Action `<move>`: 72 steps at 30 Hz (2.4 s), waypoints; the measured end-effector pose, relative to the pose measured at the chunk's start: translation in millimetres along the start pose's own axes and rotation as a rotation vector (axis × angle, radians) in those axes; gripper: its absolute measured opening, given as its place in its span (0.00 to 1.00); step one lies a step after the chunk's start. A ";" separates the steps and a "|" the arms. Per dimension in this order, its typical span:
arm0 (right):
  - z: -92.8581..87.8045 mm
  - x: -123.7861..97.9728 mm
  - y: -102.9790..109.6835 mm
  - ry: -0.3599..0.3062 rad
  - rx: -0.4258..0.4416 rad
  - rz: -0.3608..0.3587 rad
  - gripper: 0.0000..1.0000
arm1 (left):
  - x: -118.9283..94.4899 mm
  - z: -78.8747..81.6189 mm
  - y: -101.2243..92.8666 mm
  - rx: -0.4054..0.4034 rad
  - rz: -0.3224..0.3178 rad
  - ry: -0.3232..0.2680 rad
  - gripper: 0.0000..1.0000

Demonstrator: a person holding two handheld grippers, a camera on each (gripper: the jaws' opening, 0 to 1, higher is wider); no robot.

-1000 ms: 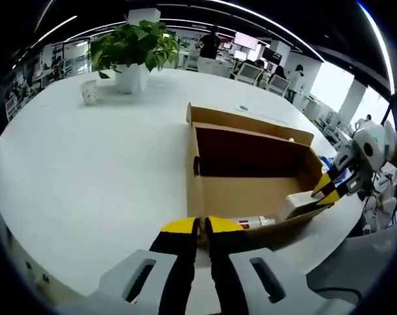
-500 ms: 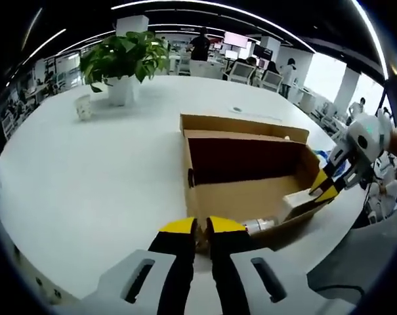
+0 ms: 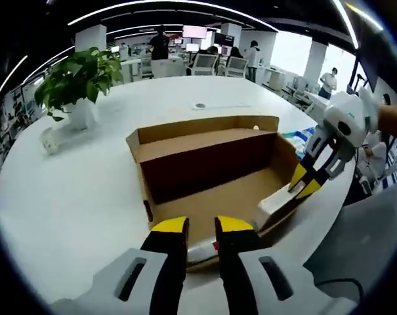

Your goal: Operate the shoe box by opening the lid, removing the specified soft item, and placing it in the target area until the item is outside and the box remains undamaged.

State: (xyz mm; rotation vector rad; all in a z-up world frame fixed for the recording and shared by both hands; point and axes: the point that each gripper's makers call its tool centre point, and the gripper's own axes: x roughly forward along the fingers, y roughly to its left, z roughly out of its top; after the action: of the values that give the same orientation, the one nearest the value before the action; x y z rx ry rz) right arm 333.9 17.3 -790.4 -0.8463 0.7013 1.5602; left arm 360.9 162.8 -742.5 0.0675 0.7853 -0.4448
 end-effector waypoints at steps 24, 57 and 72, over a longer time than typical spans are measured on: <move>-1.2 -2.1 -0.2 -0.019 0.032 -0.007 0.04 | 40.1 12.4 -49.3 0.262 -0.256 0.128 0.24; -3.1 -0.3 -3.9 -0.043 0.070 -0.015 0.04 | 77.9 -6.8 -98.9 0.549 -0.521 0.327 0.27; -1.9 1.2 -3.9 -0.060 0.101 -0.021 0.04 | 76.4 -10.7 -111.6 0.578 -0.594 0.359 0.22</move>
State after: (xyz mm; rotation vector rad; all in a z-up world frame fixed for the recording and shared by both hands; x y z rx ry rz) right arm 337.9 17.0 -792.4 -0.7268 0.7195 1.5127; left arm 355.2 36.6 -791.6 0.4700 1.0061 -1.2423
